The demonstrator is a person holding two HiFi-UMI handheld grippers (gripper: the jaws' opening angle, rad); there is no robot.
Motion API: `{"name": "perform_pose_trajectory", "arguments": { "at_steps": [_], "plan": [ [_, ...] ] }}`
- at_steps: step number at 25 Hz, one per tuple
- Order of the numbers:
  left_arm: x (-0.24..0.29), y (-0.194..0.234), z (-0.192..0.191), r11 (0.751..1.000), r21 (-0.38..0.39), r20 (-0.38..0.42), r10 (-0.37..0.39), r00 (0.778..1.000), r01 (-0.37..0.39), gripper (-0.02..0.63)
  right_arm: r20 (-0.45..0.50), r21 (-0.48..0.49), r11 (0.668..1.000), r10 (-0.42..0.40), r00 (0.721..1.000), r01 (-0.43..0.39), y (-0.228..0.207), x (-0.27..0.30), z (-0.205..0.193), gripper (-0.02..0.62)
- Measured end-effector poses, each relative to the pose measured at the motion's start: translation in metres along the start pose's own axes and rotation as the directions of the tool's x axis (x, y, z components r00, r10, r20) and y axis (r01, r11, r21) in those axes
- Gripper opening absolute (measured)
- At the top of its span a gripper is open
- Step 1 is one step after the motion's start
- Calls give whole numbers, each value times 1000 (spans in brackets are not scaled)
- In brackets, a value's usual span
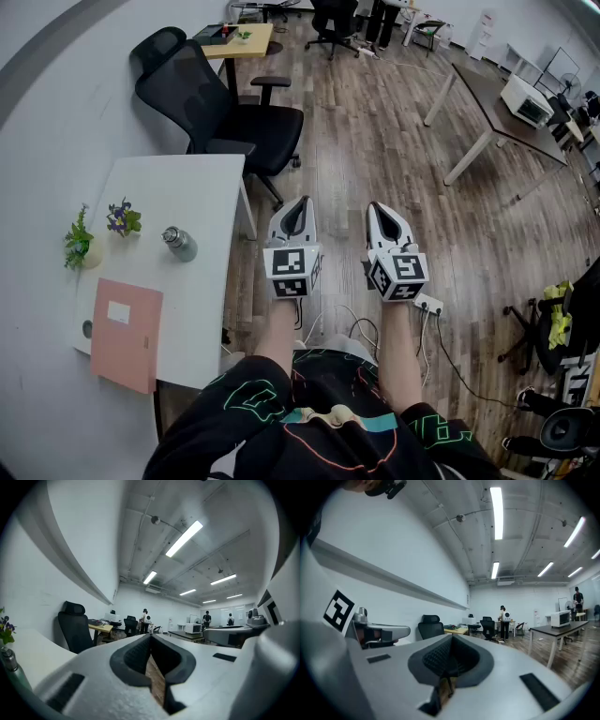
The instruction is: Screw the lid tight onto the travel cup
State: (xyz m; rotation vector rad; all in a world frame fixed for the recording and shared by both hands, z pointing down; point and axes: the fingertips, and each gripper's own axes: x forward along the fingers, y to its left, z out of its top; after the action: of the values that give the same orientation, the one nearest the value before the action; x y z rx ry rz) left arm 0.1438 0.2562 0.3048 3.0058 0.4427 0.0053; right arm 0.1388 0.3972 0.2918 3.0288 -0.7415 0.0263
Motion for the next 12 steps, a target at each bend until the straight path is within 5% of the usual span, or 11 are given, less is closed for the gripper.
{"name": "perform_pose_trajectory", "arguments": {
  "at_steps": [12],
  "plan": [
    [2,0,13,1000,14,20,-12,1000,12,3,22,49,998,-43,999,42,-13,0,13,6]
  ]
}}
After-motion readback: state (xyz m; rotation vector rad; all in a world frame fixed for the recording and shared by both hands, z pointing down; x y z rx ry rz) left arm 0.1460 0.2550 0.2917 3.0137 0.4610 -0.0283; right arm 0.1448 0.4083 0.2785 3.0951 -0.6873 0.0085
